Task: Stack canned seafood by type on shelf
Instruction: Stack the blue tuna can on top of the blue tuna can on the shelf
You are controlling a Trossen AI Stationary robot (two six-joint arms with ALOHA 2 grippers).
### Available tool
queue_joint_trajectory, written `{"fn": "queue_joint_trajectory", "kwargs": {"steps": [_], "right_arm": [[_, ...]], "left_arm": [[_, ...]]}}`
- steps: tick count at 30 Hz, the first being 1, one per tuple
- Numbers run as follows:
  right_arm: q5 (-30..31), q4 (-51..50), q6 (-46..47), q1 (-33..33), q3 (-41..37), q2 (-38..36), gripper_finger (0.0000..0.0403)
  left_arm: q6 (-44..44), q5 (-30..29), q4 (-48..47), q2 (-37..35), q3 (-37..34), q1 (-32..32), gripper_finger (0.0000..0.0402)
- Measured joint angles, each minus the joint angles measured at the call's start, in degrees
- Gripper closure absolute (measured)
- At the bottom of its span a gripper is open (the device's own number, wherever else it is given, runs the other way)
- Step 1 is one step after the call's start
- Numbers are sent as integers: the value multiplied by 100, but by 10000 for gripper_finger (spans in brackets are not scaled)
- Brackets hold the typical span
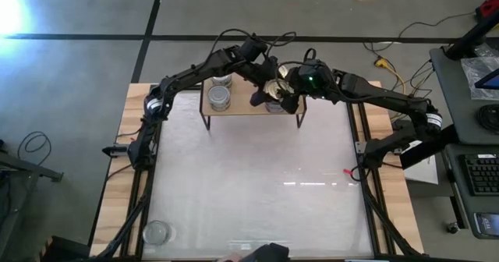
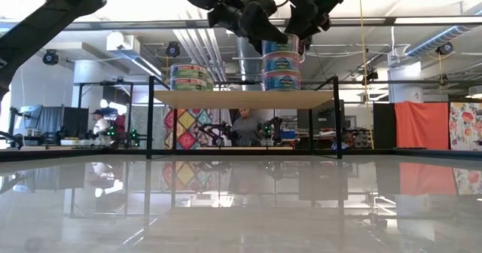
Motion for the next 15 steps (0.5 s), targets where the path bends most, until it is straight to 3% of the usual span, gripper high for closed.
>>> {"fn": "queue_joint_trajectory", "kwargs": {"steps": [15], "right_arm": [[-138,-204,-26,-7,-15,0,145]], "left_arm": [[-166,-73,45,115,-9,-68,2]]}}
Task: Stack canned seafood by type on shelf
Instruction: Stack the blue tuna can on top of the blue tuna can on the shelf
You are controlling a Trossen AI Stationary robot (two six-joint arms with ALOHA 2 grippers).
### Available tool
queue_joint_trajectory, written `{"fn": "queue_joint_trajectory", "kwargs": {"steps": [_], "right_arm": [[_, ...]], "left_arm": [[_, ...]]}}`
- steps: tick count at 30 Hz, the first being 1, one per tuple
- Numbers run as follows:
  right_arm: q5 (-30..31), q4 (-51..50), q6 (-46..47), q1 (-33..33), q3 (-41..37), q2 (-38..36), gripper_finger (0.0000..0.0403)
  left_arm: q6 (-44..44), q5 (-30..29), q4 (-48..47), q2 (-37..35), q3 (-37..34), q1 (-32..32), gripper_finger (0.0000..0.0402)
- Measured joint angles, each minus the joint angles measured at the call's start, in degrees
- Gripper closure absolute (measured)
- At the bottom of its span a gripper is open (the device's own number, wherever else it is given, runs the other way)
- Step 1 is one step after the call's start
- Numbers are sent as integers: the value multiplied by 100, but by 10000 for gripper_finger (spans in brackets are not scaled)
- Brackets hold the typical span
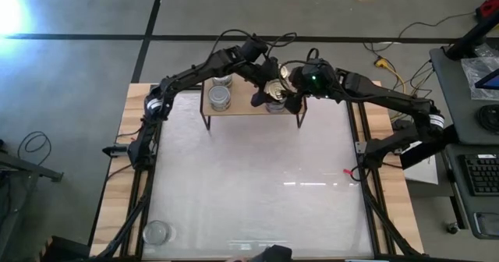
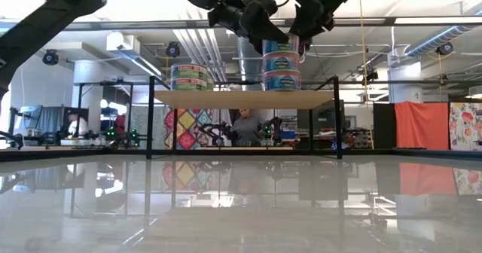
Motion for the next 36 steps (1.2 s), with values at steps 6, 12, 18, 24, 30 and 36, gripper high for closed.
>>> {"fn": "queue_joint_trajectory", "kwargs": {"steps": [6,12,18,24,30,36], "right_arm": [[-14,-94,-6,-2,-2,0,155],[4,-256,-17,-4,-8,0,156],[7,-282,-15,-4,-9,0,148],[-5,-337,0,-4,-7,0,157],[-36,-351,-11,-24,-7,0,157],[-42,-360,-11,-46,-7,0,147]], "left_arm": [[-437,14,51,42,-43,0,2],[-781,64,673,44,-415,-3,2],[-859,79,882,33,-533,-2,2],[-834,143,895,18,-498,-15,2],[-730,149,851,7,-524,-17,2],[-774,35,950,-1,-560,-17,2]]}}
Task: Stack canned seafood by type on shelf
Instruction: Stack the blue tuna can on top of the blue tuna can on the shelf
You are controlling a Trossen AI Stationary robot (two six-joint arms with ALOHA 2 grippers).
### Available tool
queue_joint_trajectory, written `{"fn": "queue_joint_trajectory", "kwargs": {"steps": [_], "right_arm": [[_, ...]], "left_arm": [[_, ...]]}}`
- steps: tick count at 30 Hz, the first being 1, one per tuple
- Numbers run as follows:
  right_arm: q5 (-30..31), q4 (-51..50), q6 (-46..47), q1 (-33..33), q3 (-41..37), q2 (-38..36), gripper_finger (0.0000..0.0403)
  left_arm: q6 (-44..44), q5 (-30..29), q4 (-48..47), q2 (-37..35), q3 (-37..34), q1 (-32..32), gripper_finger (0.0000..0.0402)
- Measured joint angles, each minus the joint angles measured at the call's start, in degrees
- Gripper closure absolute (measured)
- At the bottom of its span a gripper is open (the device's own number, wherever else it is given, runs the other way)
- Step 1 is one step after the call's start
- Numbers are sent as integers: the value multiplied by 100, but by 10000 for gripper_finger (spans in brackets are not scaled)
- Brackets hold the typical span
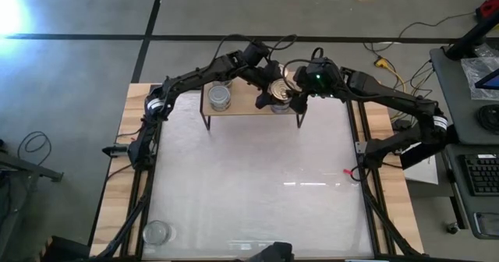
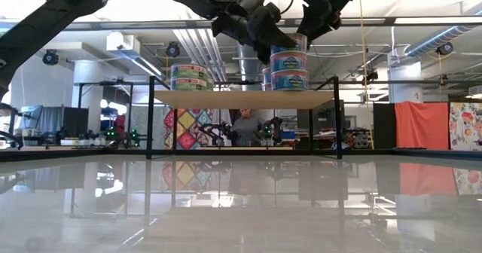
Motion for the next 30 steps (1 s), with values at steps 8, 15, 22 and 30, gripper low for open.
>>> {"fn": "queue_joint_trajectory", "kwargs": {"steps": [8,15,22,30], "right_arm": [[63,-58,-25,-25,-2,1,158],[16,-36,0,-72,-2,4,150],[-6,26,-10,-81,-2,9,152],[-45,130,-43,-81,-8,55,150]], "left_arm": [[-504,-27,1133,-120,-598,19,1],[-829,-214,1862,-550,-1343,31,1],[-708,-891,2606,-1358,-2559,61,2],[-801,-1341,3204,-2143,-3706,67,2]]}}
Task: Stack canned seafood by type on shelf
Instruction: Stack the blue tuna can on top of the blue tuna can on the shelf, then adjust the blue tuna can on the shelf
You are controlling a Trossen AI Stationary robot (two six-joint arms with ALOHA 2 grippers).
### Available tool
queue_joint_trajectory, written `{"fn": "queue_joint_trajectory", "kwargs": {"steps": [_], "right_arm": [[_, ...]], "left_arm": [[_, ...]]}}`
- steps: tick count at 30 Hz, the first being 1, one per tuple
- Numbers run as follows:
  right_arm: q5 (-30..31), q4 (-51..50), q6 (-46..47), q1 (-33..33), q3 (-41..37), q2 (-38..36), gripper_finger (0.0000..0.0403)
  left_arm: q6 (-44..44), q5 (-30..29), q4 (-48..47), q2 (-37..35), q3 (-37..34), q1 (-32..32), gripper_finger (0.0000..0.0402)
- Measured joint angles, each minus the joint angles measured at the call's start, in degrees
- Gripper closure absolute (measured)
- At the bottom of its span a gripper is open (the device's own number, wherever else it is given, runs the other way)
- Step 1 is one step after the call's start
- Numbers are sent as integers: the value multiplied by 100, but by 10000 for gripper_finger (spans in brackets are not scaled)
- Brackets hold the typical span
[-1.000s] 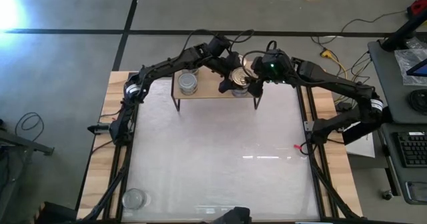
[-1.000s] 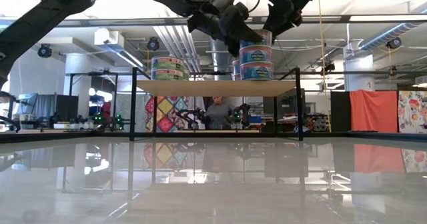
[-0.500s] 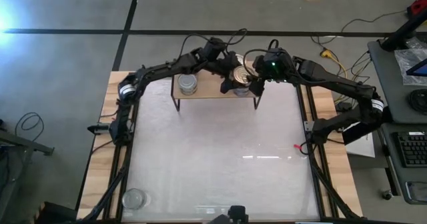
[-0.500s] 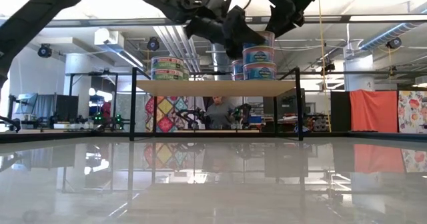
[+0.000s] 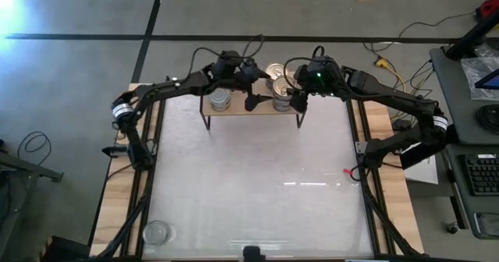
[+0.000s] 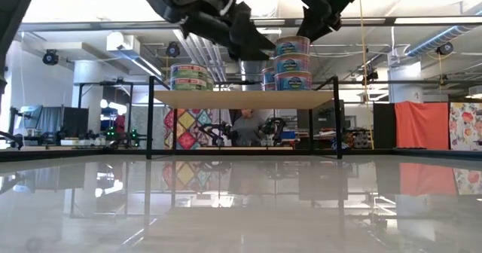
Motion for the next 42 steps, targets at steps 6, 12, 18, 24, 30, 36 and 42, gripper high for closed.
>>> {"fn": "queue_joint_trajectory", "kwargs": {"steps": [6,12,18,24,30,36,42], "right_arm": [[-14,133,0,4,-1,8,143],[-146,189,-8,4,-1,8,151],[-259,723,-87,9,-5,15,155],[-239,745,-240,9,123,-53,148],[-208,245,-400,9,360,-478,139],[-195,-613,-339,9,227,-929,142],[-195,-864,-151,7,-296,-1080,157]], "left_arm": [[-28,-33,-13,-638,-473,-29,2],[-33,-402,189,-1284,-914,-109,2],[-266,-394,918,-1593,-1454,-308,2],[-369,-1072,1142,-1582,-1816,-467,2],[-559,-1252,1078,-1554,-1887,-518,2],[-690,-1291,1047,-1354,-1833,-527,2],[-709,-1307,670,-925,-1530,-527,2]]}}
